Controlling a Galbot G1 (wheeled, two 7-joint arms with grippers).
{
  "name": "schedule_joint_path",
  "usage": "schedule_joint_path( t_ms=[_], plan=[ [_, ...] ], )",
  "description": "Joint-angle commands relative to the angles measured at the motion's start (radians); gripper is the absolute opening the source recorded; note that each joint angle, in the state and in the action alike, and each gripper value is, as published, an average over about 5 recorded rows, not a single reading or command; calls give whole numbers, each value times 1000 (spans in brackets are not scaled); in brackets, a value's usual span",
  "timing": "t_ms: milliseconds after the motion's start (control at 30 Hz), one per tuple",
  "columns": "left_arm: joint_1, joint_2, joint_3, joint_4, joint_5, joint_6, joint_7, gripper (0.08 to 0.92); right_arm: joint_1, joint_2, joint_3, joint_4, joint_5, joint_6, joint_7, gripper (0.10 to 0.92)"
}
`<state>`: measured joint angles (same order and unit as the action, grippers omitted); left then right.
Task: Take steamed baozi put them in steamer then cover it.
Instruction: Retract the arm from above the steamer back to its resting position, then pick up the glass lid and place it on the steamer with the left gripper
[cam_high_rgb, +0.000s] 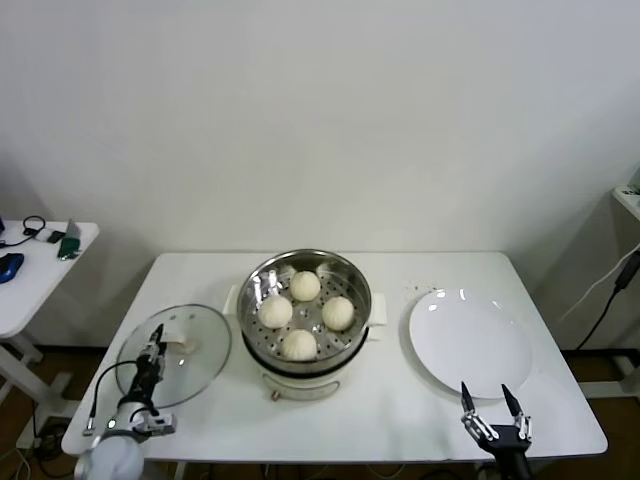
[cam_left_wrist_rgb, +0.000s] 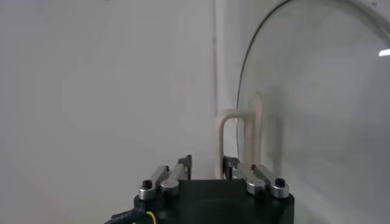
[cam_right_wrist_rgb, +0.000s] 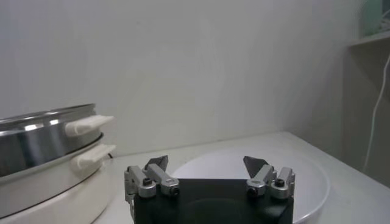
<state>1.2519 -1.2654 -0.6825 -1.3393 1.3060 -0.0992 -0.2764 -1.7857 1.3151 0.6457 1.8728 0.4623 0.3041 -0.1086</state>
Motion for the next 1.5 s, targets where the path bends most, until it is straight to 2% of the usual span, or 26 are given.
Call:
schedule_joint_path(
  t_ms=[33,233,333,467,633,900,1100,1267,1367,1500],
  plan=[
    [-12,-21,-3,10,-3,9,0,349,-4,4,-1,-3,-3,10,0,823],
    [-10,-28,-8,-3,-3,19,-10,178,0,6,-1,-6,-2,14,1,823],
    [-4,-27,-14,-34,-23,29,-14,138,1,7,-1,-6,-3,15,1,823],
    [15,-6,-24,-140,-83,56,11,137,4,7,0,-8,-5,17,1,823],
    [52,62,-33,-342,-192,134,88,137,9,8,2,-15,-15,18,6,823],
    [65,220,-18,-586,-347,376,275,137,19,12,-3,-31,-60,16,17,823],
    [38,288,77,-747,-367,530,368,137,46,25,-15,-61,-92,18,17,823],
    [-5,263,251,-839,-282,652,441,137,65,36,-30,-70,-123,15,18,823],
    [-20,202,368,-858,-152,688,487,137,74,32,-38,-75,-135,16,19,823],
    [-30,85,501,-852,40,704,533,137,88,27,-49,-89,-133,25,23,823]
  ],
)
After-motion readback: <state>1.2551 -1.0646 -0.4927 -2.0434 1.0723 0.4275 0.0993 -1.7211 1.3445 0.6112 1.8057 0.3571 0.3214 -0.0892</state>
